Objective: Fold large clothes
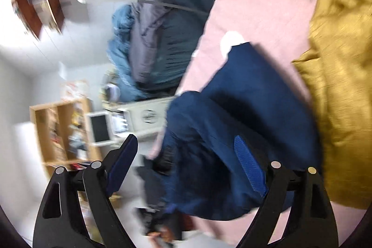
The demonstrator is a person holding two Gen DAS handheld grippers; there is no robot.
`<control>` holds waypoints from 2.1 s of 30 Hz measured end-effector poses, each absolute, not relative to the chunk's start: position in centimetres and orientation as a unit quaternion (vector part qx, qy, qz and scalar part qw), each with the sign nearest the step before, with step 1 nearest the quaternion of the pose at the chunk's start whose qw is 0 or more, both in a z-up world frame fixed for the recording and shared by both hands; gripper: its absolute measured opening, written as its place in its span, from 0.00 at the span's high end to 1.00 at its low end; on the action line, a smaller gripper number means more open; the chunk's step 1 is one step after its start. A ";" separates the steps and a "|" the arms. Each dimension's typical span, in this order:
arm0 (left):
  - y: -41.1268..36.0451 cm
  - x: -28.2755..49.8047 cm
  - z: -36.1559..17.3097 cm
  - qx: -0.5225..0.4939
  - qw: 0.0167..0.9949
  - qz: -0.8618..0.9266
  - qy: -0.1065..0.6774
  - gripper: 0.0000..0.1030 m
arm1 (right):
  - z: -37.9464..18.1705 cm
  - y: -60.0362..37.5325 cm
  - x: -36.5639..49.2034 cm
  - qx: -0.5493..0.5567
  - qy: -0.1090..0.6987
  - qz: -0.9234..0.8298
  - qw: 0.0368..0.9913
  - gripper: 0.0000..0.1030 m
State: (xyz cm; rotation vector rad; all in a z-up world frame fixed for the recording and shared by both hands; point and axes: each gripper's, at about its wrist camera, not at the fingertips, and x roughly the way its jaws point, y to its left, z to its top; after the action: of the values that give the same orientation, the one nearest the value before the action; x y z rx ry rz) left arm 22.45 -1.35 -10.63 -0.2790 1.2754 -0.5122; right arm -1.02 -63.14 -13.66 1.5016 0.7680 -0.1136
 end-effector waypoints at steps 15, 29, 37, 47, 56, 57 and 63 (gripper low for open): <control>-18.0 25.6 -11.5 0.088 0.773 -0.251 0.576 0.22 | -9.7 -46.9 12.0 0.183 0.559 -0.136 0.797 0.34; -14.7 29.3 -10.7 0.040 0.807 -0.217 0.548 0.82 | -12.0 -55.1 9.4 0.338 0.508 -0.151 0.778 0.91; -13.5 33.7 -10.6 0.003 0.818 -0.166 0.551 0.86 | -14.5 -58.9 12.6 0.504 0.458 -0.124 0.721 0.85; -9.2 33.8 -12.7 -0.049 0.801 -0.164 0.574 0.58 | -14.3 -60.0 9.4 0.565 0.375 -0.125 0.724 0.20; -5.8 30.8 -7.0 -0.067 0.858 -0.119 0.495 0.20 | -10.4 -55.3 7.6 0.415 0.425 -0.118 0.796 0.17; -6.7 29.5 -7.2 -0.039 0.857 -0.133 0.496 0.20 | -10.0 -53.0 7.5 0.368 0.438 -0.106 0.814 0.17; -13.4 17.7 -11.5 0.159 0.805 -0.269 0.504 0.16 | -12.7 -42.5 5.9 0.170 0.519 -0.056 0.836 0.18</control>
State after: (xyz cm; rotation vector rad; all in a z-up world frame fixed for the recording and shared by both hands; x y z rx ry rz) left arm 17.69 -13.39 -11.48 0.3406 1.0785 -0.5749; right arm 5.94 -42.52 -12.65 0.3593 1.0981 -0.1178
